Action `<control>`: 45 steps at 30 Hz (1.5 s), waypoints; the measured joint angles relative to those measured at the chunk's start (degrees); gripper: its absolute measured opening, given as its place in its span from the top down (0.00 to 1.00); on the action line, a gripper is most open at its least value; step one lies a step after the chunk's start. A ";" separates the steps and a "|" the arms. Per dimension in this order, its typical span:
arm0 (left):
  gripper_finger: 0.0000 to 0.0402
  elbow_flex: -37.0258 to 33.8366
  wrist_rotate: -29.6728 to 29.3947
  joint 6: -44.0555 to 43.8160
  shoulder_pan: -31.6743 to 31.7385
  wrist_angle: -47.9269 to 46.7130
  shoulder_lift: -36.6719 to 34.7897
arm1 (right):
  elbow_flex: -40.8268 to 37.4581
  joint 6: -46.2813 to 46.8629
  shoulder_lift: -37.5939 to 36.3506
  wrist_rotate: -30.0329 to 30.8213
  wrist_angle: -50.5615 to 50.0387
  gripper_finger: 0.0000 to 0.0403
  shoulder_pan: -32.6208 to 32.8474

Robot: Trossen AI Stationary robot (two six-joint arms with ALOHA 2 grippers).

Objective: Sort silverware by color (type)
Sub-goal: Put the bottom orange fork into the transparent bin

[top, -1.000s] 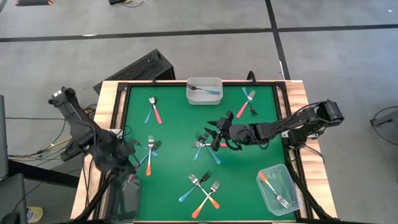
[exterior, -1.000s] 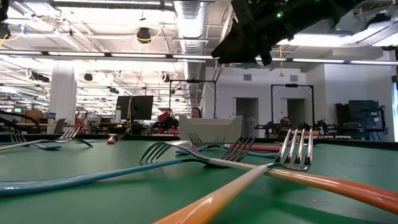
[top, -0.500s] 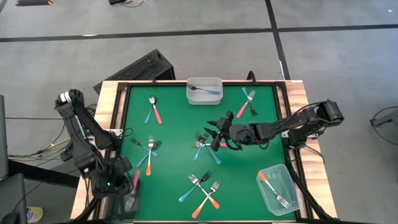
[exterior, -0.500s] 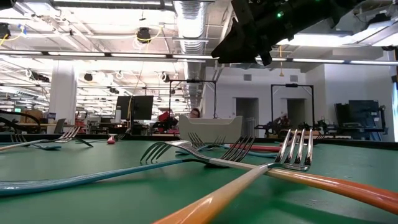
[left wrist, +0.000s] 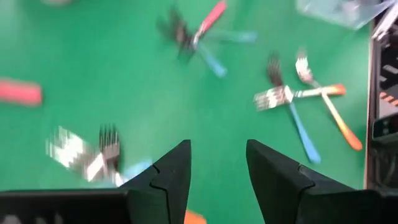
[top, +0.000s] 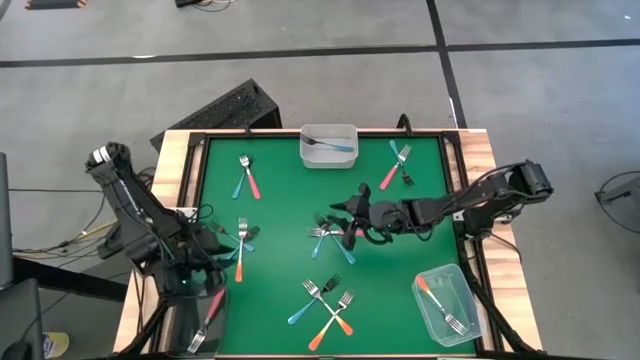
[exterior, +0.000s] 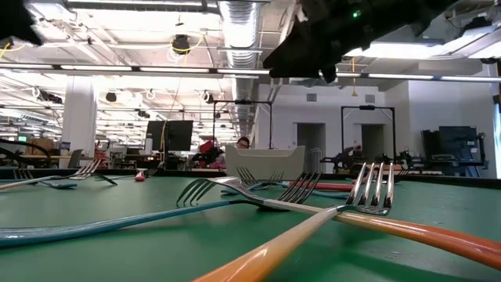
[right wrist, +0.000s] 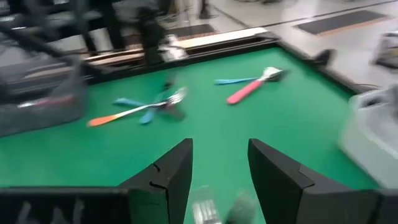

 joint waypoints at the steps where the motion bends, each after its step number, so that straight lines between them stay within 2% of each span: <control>1: 0.66 0.00 -1.31 3.22 0.87 1.53 0.03 | 0.00 0.00 0.00 -0.37 0.04 0.55 0.17; 6: 0.68 -0.42 -4.40 14.82 5.47 7.10 0.09 | 0.00 0.40 0.00 -1.05 -0.38 0.55 0.11; 10: 0.68 -3.61 -3.87 20.30 9.31 12.21 0.09 | 0.00 3.08 0.00 -6.03 -3.33 0.55 0.37; 15: 0.68 -9.02 -0.78 24.02 14.49 18.91 0.09 | 0.00 7.61 0.00 -7.04 -10.34 0.55 0.19; 19: 0.68 -13.32 3.04 29.68 18.92 27.74 0.04 | 0.00 11.26 0.00 -6.92 -15.60 0.55 -0.71; 26: 0.68 -20.00 11.03 45.62 26.25 49.77 0.04 | 0.00 22.29 -0.89 -7.55 -33.16 0.55 -0.71; 30: 0.68 -22.07 14.78 54.44 30.25 58.32 0.02 | -0.06 28.38 -1.27 -8.89 -42.31 0.55 0.22; 34: 0.68 -23.11 15.59 59.67 33.81 62.55 0.02 | 0.04 27.86 -1.46 -10.52 -42.82 0.55 1.60; 39: 0.68 -23.15 8.61 58.81 37.02 61.49 0.04 | 0.00 24.05 -0.97 -11.83 -38.21 0.55 3.22; 45: 0.68 -23.15 11.12 58.50 38.29 61.03 0.04 | 0.17 19.00 3.34 -22.63 -26.09 0.55 6.98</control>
